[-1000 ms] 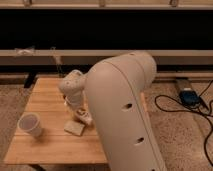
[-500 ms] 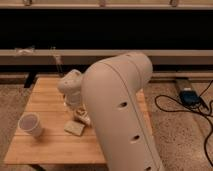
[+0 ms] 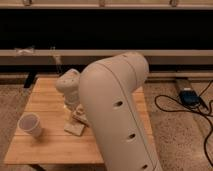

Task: Stand the bottle upright

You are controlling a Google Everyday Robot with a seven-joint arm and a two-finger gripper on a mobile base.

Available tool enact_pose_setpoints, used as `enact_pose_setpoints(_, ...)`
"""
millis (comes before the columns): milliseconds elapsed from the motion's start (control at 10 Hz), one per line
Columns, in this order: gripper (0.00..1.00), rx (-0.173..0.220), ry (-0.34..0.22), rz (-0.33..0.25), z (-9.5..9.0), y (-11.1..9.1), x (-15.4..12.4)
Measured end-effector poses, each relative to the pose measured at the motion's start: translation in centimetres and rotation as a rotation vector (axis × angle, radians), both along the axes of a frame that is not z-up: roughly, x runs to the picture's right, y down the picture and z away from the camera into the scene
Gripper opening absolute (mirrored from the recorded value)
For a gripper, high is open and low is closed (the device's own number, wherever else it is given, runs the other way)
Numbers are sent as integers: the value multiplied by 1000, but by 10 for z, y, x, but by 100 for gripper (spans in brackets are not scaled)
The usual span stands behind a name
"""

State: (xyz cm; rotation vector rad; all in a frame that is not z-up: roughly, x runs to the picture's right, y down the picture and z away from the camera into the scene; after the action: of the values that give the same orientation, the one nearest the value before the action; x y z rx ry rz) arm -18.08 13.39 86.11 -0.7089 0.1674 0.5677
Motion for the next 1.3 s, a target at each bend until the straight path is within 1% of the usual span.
enact_pose_setpoints(100, 80, -5, 6, -9, 0, -2, 0)
enact_pose_setpoints(400, 80, -31, 29, -68, 3, -11, -14)
enact_pose_setpoints(500, 80, -48, 37, -93, 8, -16, -20)
enact_pose_setpoints(700, 80, -81, 45, -145, 16, -16, -31)
enact_pose_setpoints(900, 80, -135, 76, -232, 27, -14, -43)
enact_pose_setpoints(1000, 80, -160, 81, -266, 31, -12, -49)
enact_pose_setpoints(1100, 80, -166, 91, -296, 37, -12, -51)
enact_pose_setpoints(1300, 80, -187, 110, -335, 38, -11, -55)
